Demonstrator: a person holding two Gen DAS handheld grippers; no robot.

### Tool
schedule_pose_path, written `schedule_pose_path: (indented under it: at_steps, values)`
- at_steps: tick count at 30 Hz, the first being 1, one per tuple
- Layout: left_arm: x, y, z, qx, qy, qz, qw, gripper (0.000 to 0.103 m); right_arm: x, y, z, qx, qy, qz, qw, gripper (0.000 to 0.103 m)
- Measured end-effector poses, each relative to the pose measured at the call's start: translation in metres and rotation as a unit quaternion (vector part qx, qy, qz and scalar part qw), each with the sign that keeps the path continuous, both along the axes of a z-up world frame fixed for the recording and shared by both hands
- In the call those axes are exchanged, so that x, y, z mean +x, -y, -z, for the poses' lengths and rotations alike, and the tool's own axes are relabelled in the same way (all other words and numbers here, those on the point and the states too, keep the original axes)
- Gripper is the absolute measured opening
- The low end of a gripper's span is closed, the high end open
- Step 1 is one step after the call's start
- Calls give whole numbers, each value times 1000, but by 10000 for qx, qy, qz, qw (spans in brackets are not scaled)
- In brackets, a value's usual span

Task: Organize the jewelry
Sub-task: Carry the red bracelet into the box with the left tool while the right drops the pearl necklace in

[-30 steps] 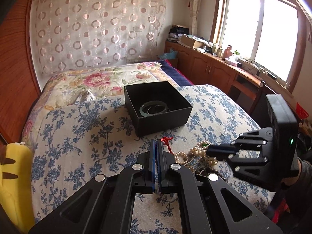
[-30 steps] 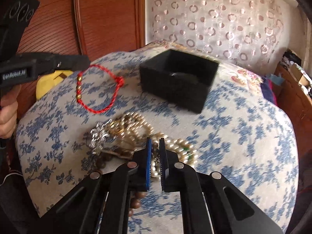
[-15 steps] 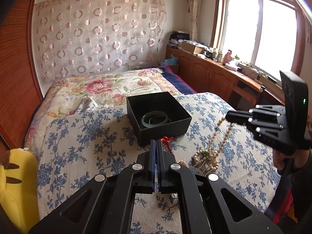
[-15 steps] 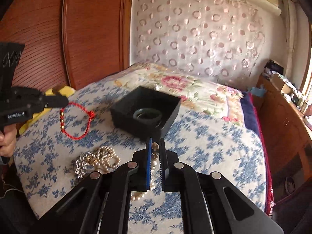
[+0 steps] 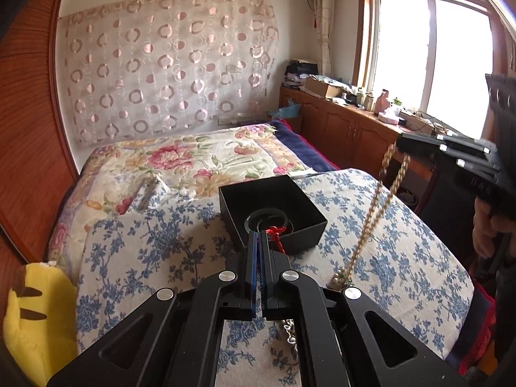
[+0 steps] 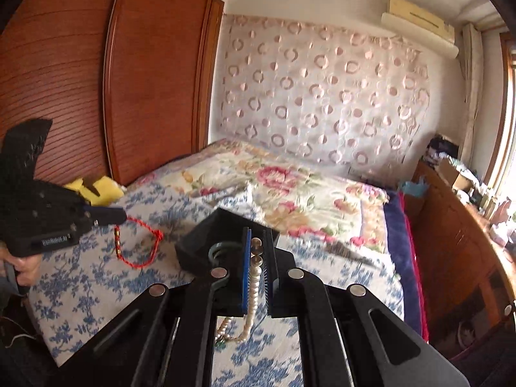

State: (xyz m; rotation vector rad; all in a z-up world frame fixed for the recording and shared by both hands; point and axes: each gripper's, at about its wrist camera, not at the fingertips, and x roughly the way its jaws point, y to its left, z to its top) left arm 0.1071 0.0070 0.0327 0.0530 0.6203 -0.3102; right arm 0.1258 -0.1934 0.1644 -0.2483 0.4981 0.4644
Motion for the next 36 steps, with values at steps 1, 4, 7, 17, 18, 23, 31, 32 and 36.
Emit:
schedule_pose_path:
  at_steps: [1,4,7,17,18,23,31,32,36]
  values:
    - [1,0,-1,4,12,-6,10000,0,2,-1,-5,9,42,-9,10000,8]
    - [3,0,-2,1,29,-16,10000,0,7,-4,-16,-2,148,-12,9999,8]
    - [8,0,-3,8,42,-18,10000,0,10,-7,-27,-19,249,-15,9997,8]
    - [29,7,-8,-77,93,53,9999,0,25,-6,-62,79,529,-139,9985,8]
    - [31,7,-8,-89,94,58,9999,0,27,-5,-65,102,538,-160,9984,8]
    - [48,11,-10,-159,47,84,9998,0,44,-8,-75,98,565,-256,9980,8]
    - [80,18,6,-133,-165,114,9997,0,77,-15,-69,143,474,-436,9978,8]
    - [83,19,10,-130,-206,114,9996,0,80,-17,-66,128,451,-448,9979,8]
    - [94,24,30,-75,-430,133,9990,0,98,-23,-42,54,233,-450,9987,8]
